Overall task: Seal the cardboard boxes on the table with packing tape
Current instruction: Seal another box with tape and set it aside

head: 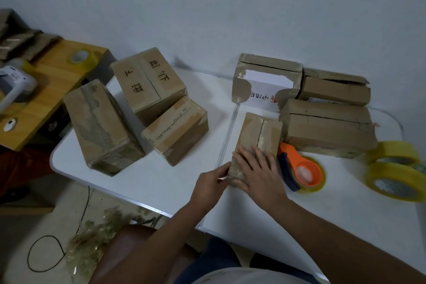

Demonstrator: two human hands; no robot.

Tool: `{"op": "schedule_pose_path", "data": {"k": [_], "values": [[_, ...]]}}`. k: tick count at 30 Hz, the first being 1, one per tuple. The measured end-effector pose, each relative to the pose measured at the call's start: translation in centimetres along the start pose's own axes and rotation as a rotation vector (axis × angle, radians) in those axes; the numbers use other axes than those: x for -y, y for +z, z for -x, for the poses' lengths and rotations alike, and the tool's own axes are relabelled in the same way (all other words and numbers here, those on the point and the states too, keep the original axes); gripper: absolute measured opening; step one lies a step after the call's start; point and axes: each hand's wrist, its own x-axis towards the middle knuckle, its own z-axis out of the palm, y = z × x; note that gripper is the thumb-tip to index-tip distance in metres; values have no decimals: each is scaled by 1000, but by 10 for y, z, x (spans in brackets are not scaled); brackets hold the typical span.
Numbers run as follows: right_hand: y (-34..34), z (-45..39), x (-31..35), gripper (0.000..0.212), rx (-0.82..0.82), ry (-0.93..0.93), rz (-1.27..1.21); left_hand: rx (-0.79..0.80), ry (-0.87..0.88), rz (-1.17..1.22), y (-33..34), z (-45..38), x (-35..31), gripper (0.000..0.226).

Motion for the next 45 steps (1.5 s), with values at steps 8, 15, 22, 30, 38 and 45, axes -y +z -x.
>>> {"op": "schedule_pose_path", "data": {"k": [8, 15, 22, 30, 38, 45], "values": [[-10, 1, 0, 85, 72, -30, -27, 2, 123, -81, -11, -11, 2, 41], [-32, -2, -25, 59, -85, 204, -651, -122, -8, -269, -43, -26, 16, 53], [-40, 8, -30, 48, -8, 233, -659, 182, 101, -687, 13, -40, -31, 88], [-40, 8, -55, 58, -125, 401, -621, 276, 445, -1031, -49, -64, -9, 89], [-12, 17, -40, 26, 56, 475, -843, 160, 226, -819, -17, -41, -19, 58], [-7, 23, -46, 27, -10, 496, -840, 279, 149, -891, 7, -29, -21, 117]]}}
